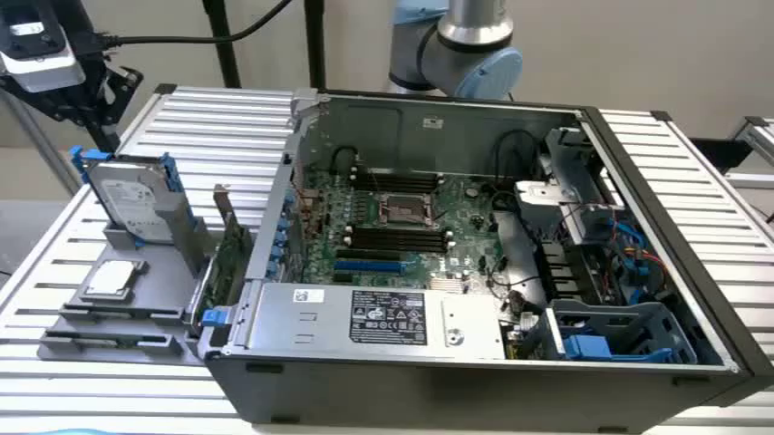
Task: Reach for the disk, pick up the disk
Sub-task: 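Reach for the disk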
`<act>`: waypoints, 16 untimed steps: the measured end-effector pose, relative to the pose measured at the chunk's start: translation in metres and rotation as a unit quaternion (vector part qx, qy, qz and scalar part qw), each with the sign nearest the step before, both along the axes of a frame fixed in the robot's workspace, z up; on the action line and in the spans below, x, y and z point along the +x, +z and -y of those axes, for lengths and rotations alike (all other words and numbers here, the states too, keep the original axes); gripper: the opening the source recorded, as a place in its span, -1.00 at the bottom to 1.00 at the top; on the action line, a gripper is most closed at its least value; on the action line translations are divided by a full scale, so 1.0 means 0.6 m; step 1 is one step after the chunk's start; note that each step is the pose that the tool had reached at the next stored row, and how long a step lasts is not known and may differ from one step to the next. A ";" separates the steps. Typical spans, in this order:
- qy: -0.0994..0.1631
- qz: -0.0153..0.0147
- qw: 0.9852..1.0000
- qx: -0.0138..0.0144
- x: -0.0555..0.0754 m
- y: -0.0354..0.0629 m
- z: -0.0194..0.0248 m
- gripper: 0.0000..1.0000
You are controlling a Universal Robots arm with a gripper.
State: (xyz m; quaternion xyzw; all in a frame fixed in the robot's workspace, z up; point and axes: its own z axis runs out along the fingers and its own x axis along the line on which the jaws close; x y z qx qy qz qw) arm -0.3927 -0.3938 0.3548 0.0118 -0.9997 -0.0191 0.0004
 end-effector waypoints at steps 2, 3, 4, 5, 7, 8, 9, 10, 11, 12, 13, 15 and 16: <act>0.000 0.000 1.000 0.000 0.000 0.000 0.0000 -0.79; 0.000 0.000 1.000 0.000 0.000 0.000 0.0000 -0.79; 0.000 0.000 1.000 0.000 0.000 0.000 0.0000 -0.79; 0.000 0.000 1.000 0.000 0.000 0.000 0.0000 -0.79; 0.000 0.000 1.000 0.000 0.000 0.000 0.0000 -0.79; 0.000 0.000 1.000 0.000 0.000 0.000 0.0000 -0.79; 0.000 0.000 1.000 0.000 0.000 0.000 0.0000 -0.79; 0.000 0.000 1.000 0.000 0.000 0.000 0.0000 -0.79; 0.000 0.000 1.000 0.000 0.000 0.000 0.0000 -0.79; 0.000 0.000 1.000 0.000 0.000 0.000 0.0000 -0.79; 0.000 0.000 1.000 0.000 0.000 0.000 0.0000 -0.79; 0.000 0.000 1.000 0.000 -0.005 0.000 -0.0006 -0.79; 0.000 0.000 1.000 0.000 -0.011 0.000 -0.0011 -0.79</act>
